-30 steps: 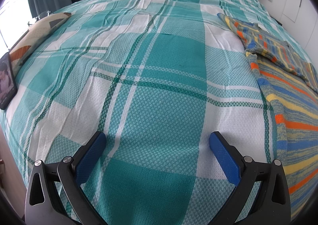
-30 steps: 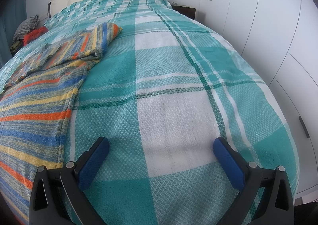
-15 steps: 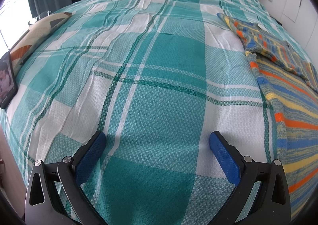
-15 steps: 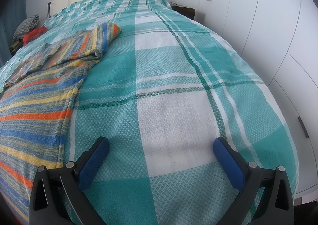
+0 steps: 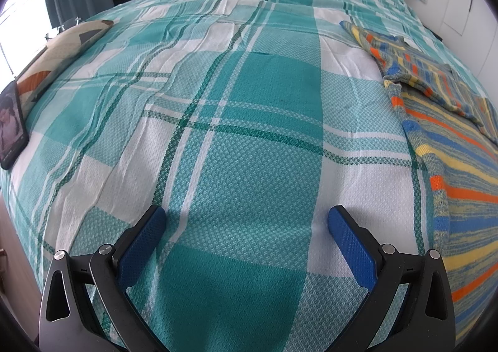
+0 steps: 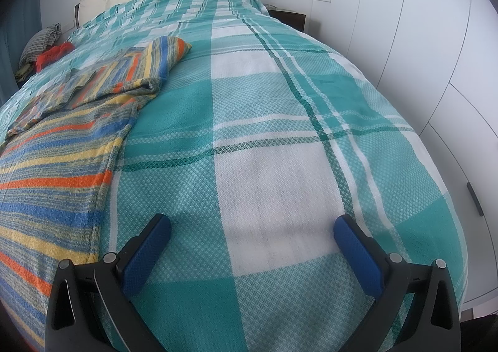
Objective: Fold small clothes
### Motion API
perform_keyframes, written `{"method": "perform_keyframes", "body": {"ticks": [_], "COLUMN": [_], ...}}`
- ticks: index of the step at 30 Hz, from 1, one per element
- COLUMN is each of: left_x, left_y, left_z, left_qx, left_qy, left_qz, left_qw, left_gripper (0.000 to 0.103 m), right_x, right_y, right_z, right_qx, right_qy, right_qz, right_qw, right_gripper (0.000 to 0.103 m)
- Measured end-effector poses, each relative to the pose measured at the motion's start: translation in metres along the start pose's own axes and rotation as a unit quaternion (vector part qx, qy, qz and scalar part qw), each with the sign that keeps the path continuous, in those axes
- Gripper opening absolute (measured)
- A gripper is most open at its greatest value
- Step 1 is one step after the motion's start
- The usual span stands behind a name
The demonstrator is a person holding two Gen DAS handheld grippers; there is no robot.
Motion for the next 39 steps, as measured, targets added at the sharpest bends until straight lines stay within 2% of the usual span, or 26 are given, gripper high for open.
{"method": "perform_keyframes", "body": {"ticks": [18,20,22,25,27,30,33,35,37,39], "left_x": [0.0,0.002,0.005,-0.005,-0.019,-0.044,-0.071,-0.084,-0.093,-0.099], "left_y": [0.0,-0.003,-0.011,-0.044,-0.062,-0.075,-0.079,-0.078,-0.075,-0.071], "left_z": [-0.001,0.002,0.01,0.017,0.015,-0.001,-0.026,-0.04,-0.05,-0.052], "left_qx": [0.0,-0.012,-0.037,-0.095,-0.134,-0.165,-0.181,-0.175,-0.164,-0.157], "left_qy": [-0.001,-0.007,-0.014,-0.033,-0.039,-0.026,0.012,0.042,0.064,0.065], "left_qz": [0.0,0.007,0.032,0.043,0.054,0.094,0.132,0.154,0.171,0.186], "left_qw": [1.0,0.9999,0.9987,0.994,0.9887,0.9815,0.9745,0.9715,0.9693,0.9677], "left_gripper": [0.102,0.102,0.102,0.102,0.102,0.101,0.1,0.095,0.084,0.081], "right_x": [-0.001,-0.002,-0.001,0.013,0.022,0.024,0.007,-0.012,-0.03,-0.042], "right_y": [0.0,0.0,0.0,-0.006,-0.021,-0.052,-0.073,-0.081,-0.083,-0.078], "right_z": [0.001,0.002,0.002,-0.003,-0.01,-0.009,0.003,0.011,0.019,0.024], "right_qx": [-0.001,-0.001,0.001,0.025,0.068,0.114,0.158,0.193,0.206,0.201], "right_qy": [-0.001,-0.001,-0.001,-0.014,-0.003,-0.022,-0.045,-0.048,-0.054,-0.06], "right_qz": [-0.001,-0.001,0.004,0.056,0.085,0.12,0.202,0.252,0.286,0.307], "right_qw": [1.0,1.0,1.0,0.998,0.994,0.986,0.966,0.947,0.934,0.928], "right_gripper": [0.103,0.103,0.103,0.103,0.103,0.103,0.103,0.103,0.101,0.099]}}
Point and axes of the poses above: each gripper's, at about its wrist camera, not at the fingertips, and y roughly the way its jaws point, z to its left, x to its top, the point moved 1 cm from there along y, roughly the way its jaws point, and after that the axes turned 5 degrees about y, right-handed, at the moved point
